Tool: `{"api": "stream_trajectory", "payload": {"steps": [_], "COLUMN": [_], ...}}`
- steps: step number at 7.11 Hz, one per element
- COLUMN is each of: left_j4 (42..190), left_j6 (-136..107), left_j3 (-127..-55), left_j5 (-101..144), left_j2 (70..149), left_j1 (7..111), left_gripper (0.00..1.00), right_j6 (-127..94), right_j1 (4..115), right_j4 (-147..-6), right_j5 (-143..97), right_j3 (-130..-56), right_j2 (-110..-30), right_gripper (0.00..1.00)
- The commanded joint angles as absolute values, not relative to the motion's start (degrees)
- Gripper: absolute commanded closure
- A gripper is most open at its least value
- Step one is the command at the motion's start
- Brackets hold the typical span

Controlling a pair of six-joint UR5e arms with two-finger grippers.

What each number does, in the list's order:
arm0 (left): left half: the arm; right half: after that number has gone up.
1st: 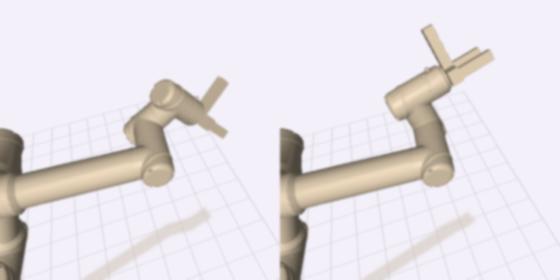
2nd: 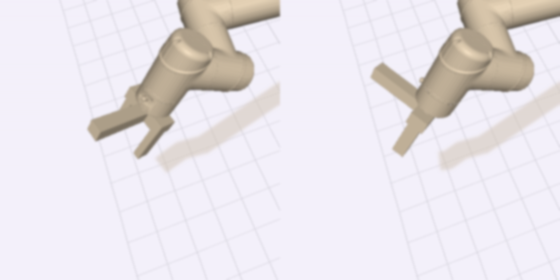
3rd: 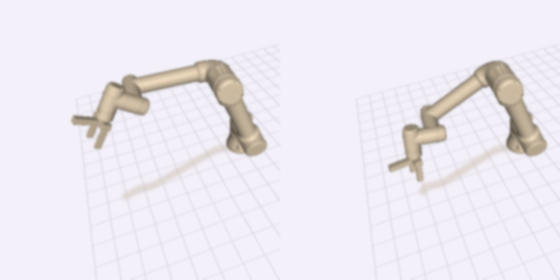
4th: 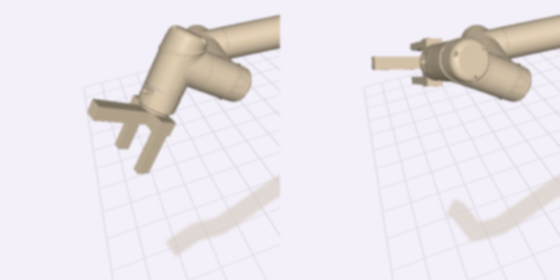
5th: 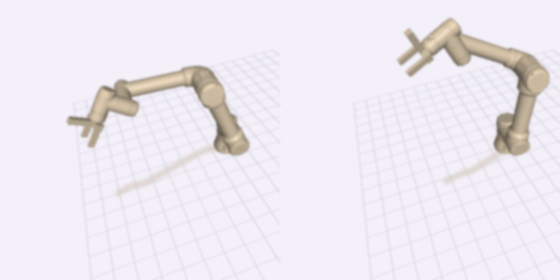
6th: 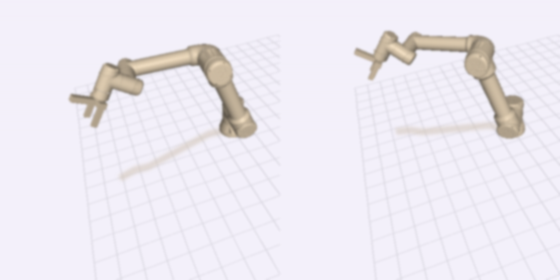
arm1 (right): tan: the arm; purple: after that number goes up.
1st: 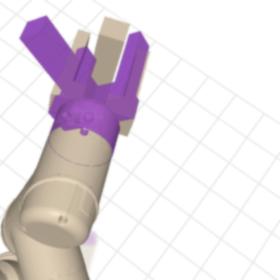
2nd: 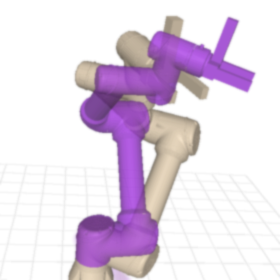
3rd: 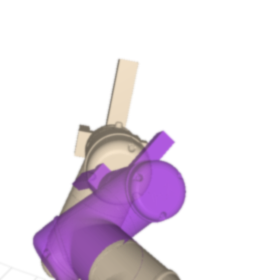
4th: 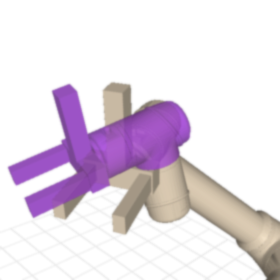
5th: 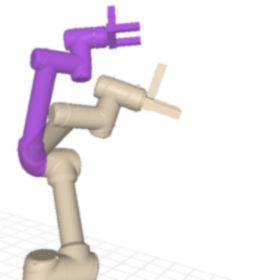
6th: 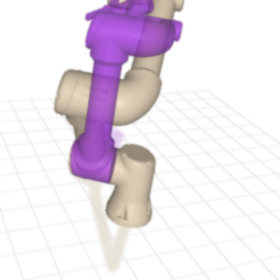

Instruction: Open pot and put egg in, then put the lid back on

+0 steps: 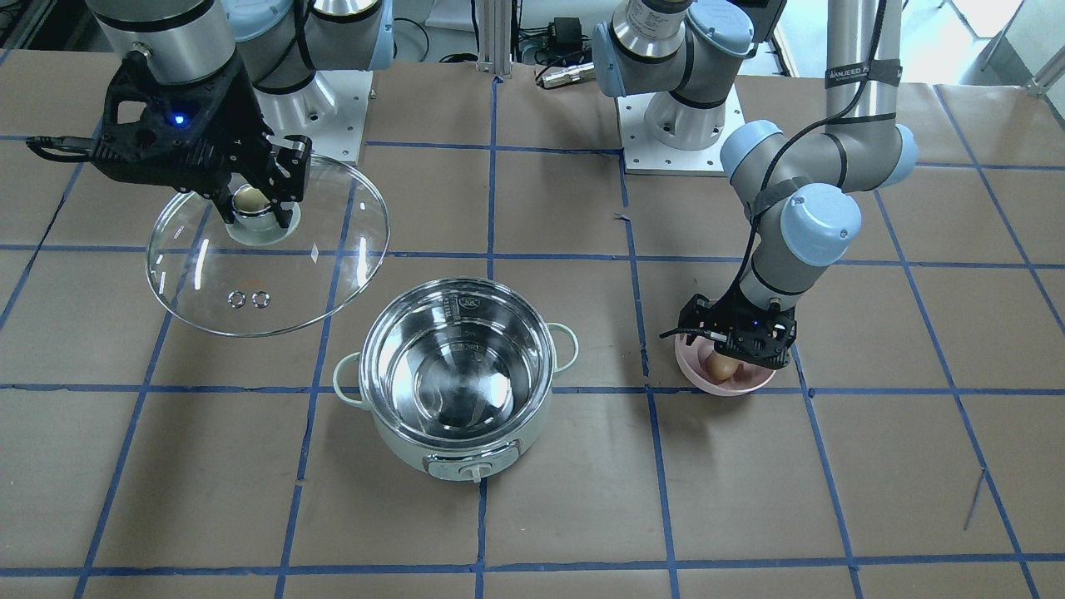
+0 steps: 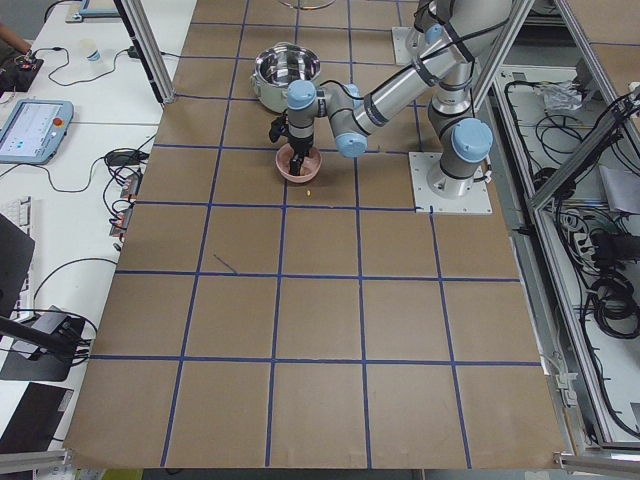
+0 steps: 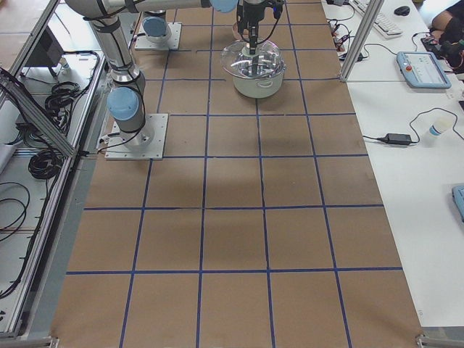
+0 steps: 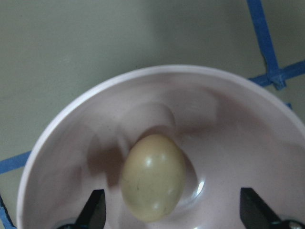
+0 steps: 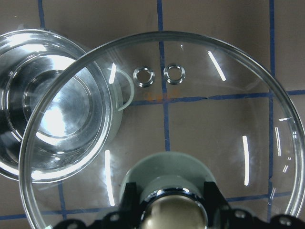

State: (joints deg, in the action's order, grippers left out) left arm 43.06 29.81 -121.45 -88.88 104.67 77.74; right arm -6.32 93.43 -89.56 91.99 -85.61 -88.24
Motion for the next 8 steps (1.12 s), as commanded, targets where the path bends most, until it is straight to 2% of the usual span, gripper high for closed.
{"api": "stream_trajectory", "payload": {"steps": [1,8], "left_j4": [43.2,42.7], "left_j6": [29.9,29.1], "left_j3": [-121.4,-120.9], "left_j5": [-88.9,-88.9], "left_j2": [104.7,107.1], "left_j1": [77.8,77.7], "left_gripper": [0.0,0.04], "right_j6": [-6.3,-6.3], "right_j1": [93.4,93.4], "right_j4": [-89.5,-89.5], "right_j5": [91.9,91.9], "right_j3": [-85.6,-85.6], "right_j2": [-88.2,-88.2], "right_gripper": [0.95,0.95]}}
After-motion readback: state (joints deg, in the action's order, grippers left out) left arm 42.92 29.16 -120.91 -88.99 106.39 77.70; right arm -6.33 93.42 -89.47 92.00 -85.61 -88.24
